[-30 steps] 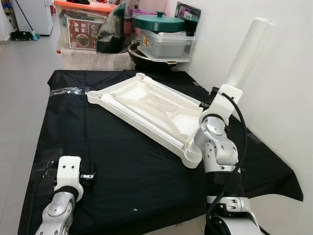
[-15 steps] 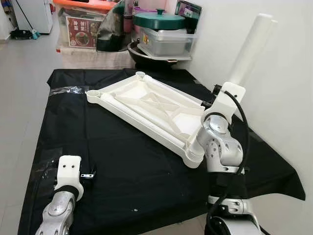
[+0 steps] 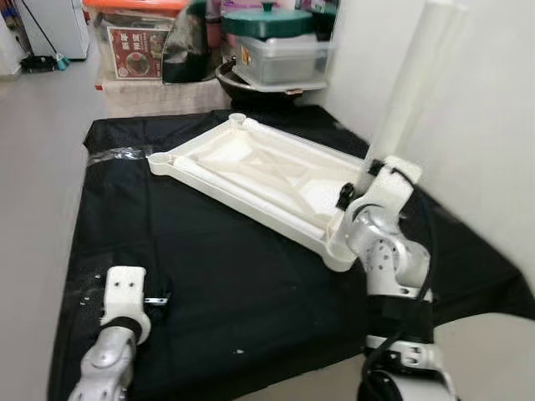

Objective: Building children table

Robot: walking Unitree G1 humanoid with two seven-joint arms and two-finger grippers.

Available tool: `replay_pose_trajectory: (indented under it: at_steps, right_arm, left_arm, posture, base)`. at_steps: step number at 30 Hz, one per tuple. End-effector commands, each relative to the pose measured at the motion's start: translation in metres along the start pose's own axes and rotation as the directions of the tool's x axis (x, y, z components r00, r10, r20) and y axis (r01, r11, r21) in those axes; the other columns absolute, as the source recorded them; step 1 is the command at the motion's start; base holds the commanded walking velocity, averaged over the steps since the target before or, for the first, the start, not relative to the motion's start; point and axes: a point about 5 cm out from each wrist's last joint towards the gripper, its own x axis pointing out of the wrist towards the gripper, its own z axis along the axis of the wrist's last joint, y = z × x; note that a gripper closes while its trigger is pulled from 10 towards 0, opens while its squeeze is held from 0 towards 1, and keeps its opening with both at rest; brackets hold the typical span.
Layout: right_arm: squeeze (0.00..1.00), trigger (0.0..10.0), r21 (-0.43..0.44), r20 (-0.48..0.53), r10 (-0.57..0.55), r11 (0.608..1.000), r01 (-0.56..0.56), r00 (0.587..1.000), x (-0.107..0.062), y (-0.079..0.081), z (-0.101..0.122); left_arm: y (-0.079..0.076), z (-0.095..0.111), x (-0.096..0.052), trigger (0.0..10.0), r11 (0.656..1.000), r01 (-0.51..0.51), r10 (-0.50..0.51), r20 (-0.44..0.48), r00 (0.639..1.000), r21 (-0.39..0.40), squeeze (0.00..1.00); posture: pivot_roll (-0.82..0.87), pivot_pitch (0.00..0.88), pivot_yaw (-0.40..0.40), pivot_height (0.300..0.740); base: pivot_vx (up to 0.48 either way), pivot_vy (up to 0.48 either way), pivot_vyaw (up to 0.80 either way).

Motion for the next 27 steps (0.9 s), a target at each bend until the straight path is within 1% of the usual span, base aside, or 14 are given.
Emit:
replay_pose_trajectory:
  at_steps: [1,8,9,11,14,15,17,18,19,20,21,22,25,27]
  right_arm:
    - [1.00,10.0,0.037,-0.062,0.032,0.999,-0.029,0.998,-0.008,0.007,-0.016]
    - [1.00,10.0,0.041,-0.030,0.077,0.996,-0.075,0.997,-0.012,0.010,-0.007]
    - [1.00,10.0,0.026,0.005,0.163,0.986,-0.163,0.987,-0.015,0.013,0.002]
    - [1.00,10.0,0.017,0.011,0.200,0.980,-0.201,0.980,-0.015,0.014,0.005]
    - [1.00,10.0,-0.060,0.028,0.327,0.944,-0.325,0.945,-0.015,0.015,0.015]
    - [0.95,10.0,-0.113,0.034,0.343,0.935,-0.337,0.939,-0.010,0.009,0.018]
    - [0.95,10.0,-0.113,0.034,0.343,0.935,-0.337,0.939,-0.010,0.009,0.018]
    - [0.57,10.0,-0.155,0.038,0.344,0.930,-0.334,0.938,-0.006,0.002,0.021]
    - [0.57,10.0,-0.155,0.038,0.344,0.930,-0.334,0.938,-0.006,0.002,0.021]
    - [0.00,10.0,-0.185,0.041,0.338,0.927,-0.325,0.940,-0.001,-0.004,0.024]
    - [0.00,10.0,-0.185,0.041,0.338,0.927,-0.325,0.940,-0.001,-0.004,0.024]
    - [0.00,10.0,-0.215,0.050,0.331,0.925,-0.313,0.942,0.003,-0.011,0.028]
    - [0.00,10.0,-0.215,0.050,0.331,0.925,-0.313,0.942,0.003,-0.011,0.028]
    - [0.00,10.0,-0.253,0.062,0.371,0.904,-0.345,0.927,0.014,-0.018,0.038]
  left_arm:
    - [-0.004,-0.020,-0.004,10.0,1.000,0.014,-0.014,-0.095,0.995,-0.003,0.00]
    - [-0.004,-0.020,-0.004,10.0,1.000,0.016,-0.016,-0.095,0.995,-0.003,0.00]
    - [-0.004,-0.021,-0.004,10.0,1.000,0.017,-0.017,-0.096,0.995,-0.004,0.00]
    - [-0.004,-0.021,-0.004,10.0,1.000,0.018,-0.018,-0.096,0.995,-0.004,0.00]
    - [-0.005,-0.021,-0.003,10.0,1.000,0.021,-0.021,-0.096,0.995,-0.005,0.00]
    - [-0.006,-0.021,-0.003,10.0,1.000,0.022,-0.022,-0.096,0.995,-0.006,0.00]
    - [-0.006,-0.021,-0.003,10.0,1.000,0.022,-0.022,-0.096,0.995,-0.006,0.00]
    - [-0.006,-0.021,-0.003,10.0,1.000,0.023,-0.023,-0.097,0.995,-0.007,0.00]
    - [-0.006,-0.021,-0.003,10.0,1.000,0.023,-0.023,-0.097,0.995,-0.007,0.00]
    - [-0.006,-0.021,-0.002,10.0,1.000,0.023,-0.024,-0.097,0.995,-0.008,0.00]
    - [-0.006,-0.021,-0.002,10.0,1.000,0.023,-0.024,-0.097,0.995,-0.008,0.00]
    - [-0.007,-0.022,-0.002,10.0,1.000,0.023,-0.024,-0.097,0.995,-0.009,0.00]
    - [-0.007,-0.022,-0.002,10.0,1.000,0.023,-0.024,-0.097,0.995,-0.009,0.00]
    - [-0.006,-0.022,-0.002,10.0,1.000,0.022,-0.023,-0.096,0.995,-0.008,0.00]
  posture:
    - [0.08,0.000,-0.117,0.740]
    - [0.08,0.000,-0.116,0.740]
    - [0.08,0.000,-0.109,0.740]
    - [0.08,0.000,-0.109,0.740]
    - [0.07,0.000,-0.106,0.740]
    - [0.07,0.000,-0.105,0.740]
    - [0.07,0.000,-0.105,0.740]
    - [0.07,0.000,-0.108,0.740]
    - [0.07,0.000,-0.108,0.740]
    - [0.07,0.000,-0.108,0.740]
    - [0.07,0.000,-0.108,0.740]
    - [0.07,0.000,-0.108,0.740]
    - [0.07,0.000,-0.108,0.740]
    - [0.07,0.000,-0.107,0.740]
  base:
    - [0.000,0.000,0.00]
    - [0.000,0.000,0.00]
    - [0.000,0.000,0.00]
    - [0.000,0.000,0.00]
    - [0.000,0.000,0.00]
    - [0.000,0.000,0.00]
    - [0.000,0.000,0.00]
    - [0.000,0.000,0.00]
    - [0.000,0.000,0.00]
    - [0.000,0.000,0.00]
    - [0.000,0.000,0.00]
    - [0.000,0.000,0.00]
    - [0.000,0.000,0.00]
    - [0.000,0.000,0.00]
